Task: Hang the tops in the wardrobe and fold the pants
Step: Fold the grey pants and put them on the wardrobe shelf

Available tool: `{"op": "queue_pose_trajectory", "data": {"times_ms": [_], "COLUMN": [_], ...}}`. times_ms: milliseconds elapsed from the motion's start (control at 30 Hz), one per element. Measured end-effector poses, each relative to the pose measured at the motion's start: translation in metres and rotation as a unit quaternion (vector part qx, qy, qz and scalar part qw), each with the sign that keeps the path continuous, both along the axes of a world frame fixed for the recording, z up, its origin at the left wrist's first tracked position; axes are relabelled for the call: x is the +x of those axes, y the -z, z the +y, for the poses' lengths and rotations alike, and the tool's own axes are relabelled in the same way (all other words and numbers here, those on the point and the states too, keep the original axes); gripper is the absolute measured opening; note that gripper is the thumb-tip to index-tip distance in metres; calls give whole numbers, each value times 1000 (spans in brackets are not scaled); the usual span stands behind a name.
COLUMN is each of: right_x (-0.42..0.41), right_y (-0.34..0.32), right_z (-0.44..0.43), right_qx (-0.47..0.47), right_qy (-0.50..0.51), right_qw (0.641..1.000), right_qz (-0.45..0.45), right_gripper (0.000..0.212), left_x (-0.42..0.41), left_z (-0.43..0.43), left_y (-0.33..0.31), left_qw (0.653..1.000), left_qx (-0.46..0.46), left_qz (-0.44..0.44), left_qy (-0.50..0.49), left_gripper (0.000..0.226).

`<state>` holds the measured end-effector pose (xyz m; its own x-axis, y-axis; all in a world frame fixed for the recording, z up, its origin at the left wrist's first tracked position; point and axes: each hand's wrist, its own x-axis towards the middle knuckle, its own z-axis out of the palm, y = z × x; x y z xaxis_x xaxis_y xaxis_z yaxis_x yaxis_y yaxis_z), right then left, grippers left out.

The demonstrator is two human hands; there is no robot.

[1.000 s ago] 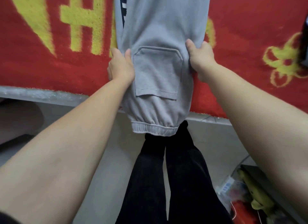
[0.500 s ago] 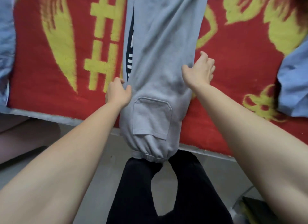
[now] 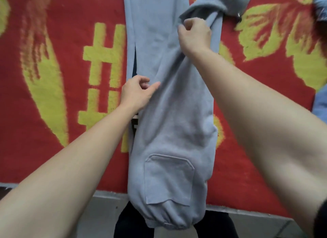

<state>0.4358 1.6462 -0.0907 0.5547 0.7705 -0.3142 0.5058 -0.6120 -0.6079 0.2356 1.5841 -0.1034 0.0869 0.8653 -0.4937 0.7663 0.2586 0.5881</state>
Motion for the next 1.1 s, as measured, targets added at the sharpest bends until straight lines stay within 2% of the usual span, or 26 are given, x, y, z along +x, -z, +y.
{"op": "queue_pose_trajectory", "data": {"times_ms": [133,233,333,433,500,567,667,767,900,967,1033,1100], "right_x": [-5,-2,-8,-31,-51,-70,-85,-84,-70,-64,-61,-59], "right_y": [23,33,24,9,4,8,28,41,29,27,27,30], "right_z": [33,37,43,61,75,87,96,101,111,112,112,113], "right_qx": [19,26,125,208,250,241,112,11,-15,-13,-1,-9], "right_qy": [54,95,101,60,23,-37,-148,-211,-168,-121,-84,-67], "right_qw": [998,994,986,976,968,970,983,977,986,991,989,983], "right_qz": [22,38,53,33,17,-4,-3,4,2,-54,-126,-171], "right_gripper": [38,31,27,20,26,37,55,60,58,54,56,63], "left_x": [-5,-10,-14,-24,-33,-42,-56,-63,-50,-36,-25,-20], "left_z": [14,14,20,32,39,43,46,46,62,84,113,139], "left_y": [15,18,12,9,12,16,28,36,34,32,35,43], "left_qw": [995,987,978,973,974,975,980,993,981,966,955,950], "left_qx": [-28,-43,-9,39,60,69,64,81,173,217,207,163], "left_qz": [-91,-154,-202,-211,-194,-172,-126,-51,82,133,182,213], "left_qy": [8,-14,-51,-82,-100,-125,-141,-72,21,54,107,161], "left_gripper": [7,9,4,5,13,16,13,10,36,56,73,80]}}
